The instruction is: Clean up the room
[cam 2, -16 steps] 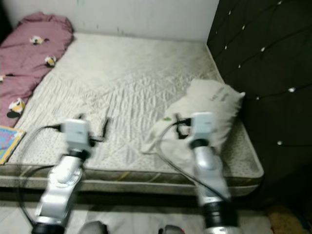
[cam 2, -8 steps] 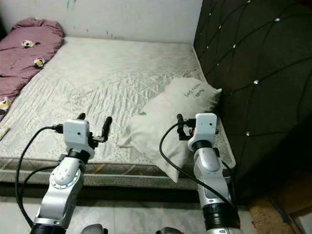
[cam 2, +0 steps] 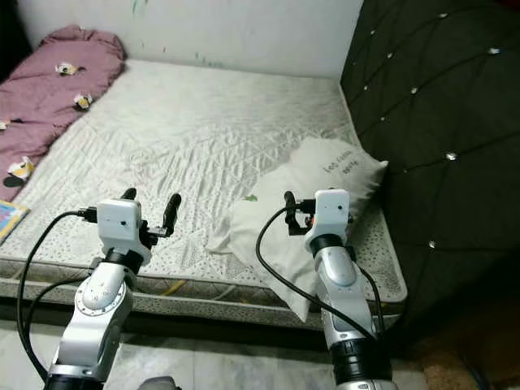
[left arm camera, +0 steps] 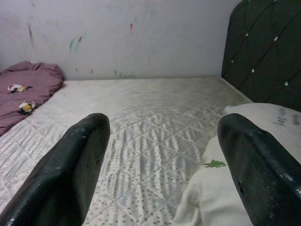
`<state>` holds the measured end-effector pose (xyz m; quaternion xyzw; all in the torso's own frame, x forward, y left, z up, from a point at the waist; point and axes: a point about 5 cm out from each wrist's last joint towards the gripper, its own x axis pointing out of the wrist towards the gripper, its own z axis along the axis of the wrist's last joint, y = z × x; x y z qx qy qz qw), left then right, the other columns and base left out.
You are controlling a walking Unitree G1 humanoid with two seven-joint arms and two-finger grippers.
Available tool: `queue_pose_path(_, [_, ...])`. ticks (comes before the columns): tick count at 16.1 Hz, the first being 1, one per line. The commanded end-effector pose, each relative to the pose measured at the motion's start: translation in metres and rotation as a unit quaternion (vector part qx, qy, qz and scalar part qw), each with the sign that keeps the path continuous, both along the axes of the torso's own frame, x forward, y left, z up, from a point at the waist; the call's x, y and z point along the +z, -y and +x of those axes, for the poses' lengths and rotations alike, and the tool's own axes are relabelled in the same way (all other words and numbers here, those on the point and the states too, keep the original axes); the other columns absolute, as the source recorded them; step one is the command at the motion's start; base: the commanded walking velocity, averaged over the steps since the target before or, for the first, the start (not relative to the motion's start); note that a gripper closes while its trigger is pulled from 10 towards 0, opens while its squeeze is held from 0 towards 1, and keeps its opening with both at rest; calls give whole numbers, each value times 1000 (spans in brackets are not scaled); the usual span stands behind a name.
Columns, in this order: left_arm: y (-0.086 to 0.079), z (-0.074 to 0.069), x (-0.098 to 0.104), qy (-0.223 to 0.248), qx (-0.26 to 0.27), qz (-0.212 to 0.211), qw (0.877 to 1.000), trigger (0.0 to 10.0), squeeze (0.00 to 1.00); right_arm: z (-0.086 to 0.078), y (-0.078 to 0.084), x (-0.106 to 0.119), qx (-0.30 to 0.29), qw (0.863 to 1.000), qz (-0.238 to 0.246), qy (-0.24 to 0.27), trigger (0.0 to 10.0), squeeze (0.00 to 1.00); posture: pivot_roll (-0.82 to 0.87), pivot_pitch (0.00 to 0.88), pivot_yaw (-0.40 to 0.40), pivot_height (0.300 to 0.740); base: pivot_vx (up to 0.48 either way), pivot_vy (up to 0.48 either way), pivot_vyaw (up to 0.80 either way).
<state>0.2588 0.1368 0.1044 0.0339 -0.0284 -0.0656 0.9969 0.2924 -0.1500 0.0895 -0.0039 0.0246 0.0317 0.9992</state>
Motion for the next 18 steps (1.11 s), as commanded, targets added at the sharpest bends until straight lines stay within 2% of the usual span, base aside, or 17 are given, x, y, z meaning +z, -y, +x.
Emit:
queue_pose_path(1, [1, -1, 3, 6, -6, -1, 1000, 10000, 0, 1, 1, 3, -1, 1000, -7, 6, 10000, 0, 13, 0, -56, 740, 394, 0, 0])
queue_pose_path(8, [0, 1, 3, 4, -3, 5, 1000, 10000, 0, 3, 0, 3, 0, 1000, -8, 8, 10000, 0, 13, 0, -54, 740, 369, 0, 0])
queue_pose_path(10, [-3, 3, 1, -2, 16, 14, 1000, 10000, 0, 3, -1, 4, 5, 1000, 0, 11, 10000, 0, 15, 0, -54, 740, 0, 0, 0])
queue_pose_path(14, [-14, 6, 5, 8, 54, 20, 998, 10000, 0, 4, 2, 5, 1, 1000, -22, 10, 10000, 0, 1, 0, -47, 740, 0, 0, 0])
queue_pose_path(16, [-16, 6, 4, 6, 51, 36, 998, 10000, 0, 3, -3, 5, 2, 1000, -25, 13, 10000, 0, 10, 0, -33, 740, 0, 0, 800])
queue_pose_path(18, [-11, 4, 3, 3, 39, 45, 998, 10000, 0, 0, -7, 2, 1, 1000, -15, 11, 10000, 0, 16, 0, -22, 740, 0, 0, 606])
